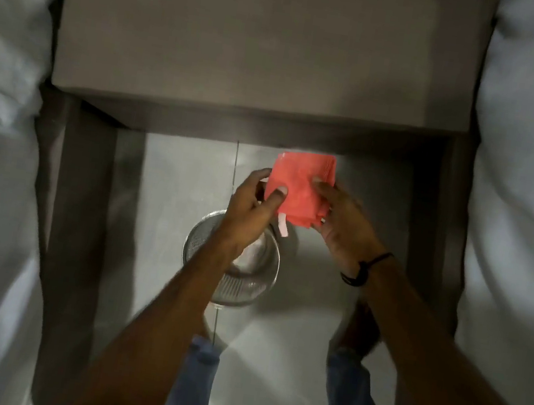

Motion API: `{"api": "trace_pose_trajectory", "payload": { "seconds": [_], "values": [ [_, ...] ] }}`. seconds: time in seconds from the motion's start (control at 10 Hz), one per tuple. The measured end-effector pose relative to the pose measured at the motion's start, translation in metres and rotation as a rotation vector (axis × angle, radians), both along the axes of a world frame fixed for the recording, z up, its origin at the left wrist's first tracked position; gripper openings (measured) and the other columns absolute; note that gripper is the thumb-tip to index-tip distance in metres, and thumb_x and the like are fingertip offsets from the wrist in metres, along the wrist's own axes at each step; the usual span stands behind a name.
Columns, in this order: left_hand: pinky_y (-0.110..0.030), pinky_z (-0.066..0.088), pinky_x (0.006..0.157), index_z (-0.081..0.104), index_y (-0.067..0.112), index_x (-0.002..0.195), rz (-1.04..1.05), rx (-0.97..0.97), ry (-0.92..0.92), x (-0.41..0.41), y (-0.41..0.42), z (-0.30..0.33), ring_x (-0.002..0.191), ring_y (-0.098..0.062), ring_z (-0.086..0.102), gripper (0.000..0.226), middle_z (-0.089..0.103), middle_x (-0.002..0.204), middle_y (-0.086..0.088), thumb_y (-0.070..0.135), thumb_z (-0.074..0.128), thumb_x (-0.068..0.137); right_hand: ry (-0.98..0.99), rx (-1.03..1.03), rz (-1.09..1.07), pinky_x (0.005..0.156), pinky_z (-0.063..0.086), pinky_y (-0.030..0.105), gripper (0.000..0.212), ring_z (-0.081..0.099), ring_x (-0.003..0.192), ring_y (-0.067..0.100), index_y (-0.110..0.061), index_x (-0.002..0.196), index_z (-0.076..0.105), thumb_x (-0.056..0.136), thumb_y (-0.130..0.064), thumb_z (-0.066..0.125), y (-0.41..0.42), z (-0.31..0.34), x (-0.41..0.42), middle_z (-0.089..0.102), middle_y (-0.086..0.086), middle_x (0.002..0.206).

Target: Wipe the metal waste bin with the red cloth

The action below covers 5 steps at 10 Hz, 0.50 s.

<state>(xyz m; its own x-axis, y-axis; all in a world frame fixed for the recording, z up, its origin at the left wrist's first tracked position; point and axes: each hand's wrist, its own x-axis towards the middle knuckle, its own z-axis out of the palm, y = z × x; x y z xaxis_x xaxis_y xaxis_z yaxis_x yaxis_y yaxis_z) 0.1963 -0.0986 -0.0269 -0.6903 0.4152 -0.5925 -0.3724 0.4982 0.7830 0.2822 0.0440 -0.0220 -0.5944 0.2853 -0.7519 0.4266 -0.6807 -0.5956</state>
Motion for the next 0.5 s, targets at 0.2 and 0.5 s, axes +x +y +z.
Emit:
{"api": "trace_pose_trajectory", "payload": {
  "seconds": [0.2,0.5],
  "values": [
    [-0.044,0.06,0.09,0.057,0.004,0.124,0.054,-0.036,0.395,-0.138,0.075,0.015,0.095,-0.027,0.069,0.041,0.069,0.107,-0.01,0.018,0.074,0.09,-0.024,0.582,-0.026,0.086,0.064,0.04,0.024,0.076,0.099,0.03,-0.007,0.108,0.078,0.086,-0.016,0.08,0.07,0.002,-0.152,0.079,0.017,0.108],
    [-0.041,0.047,0.094,0.058,-0.001,0.128,-0.425,-0.414,0.632,-0.205,0.073,0.018,0.123,-0.04,0.057,0.043,0.06,0.132,-0.023,0.028,0.061,0.097,-0.228,1.114,0.322,0.108,0.05,0.037,0.048,0.066,0.123,0.029,-0.017,0.132,0.068,0.089,-0.039,0.068,0.09,0.014,-0.199,0.072,0.01,0.133]
  ]
}}
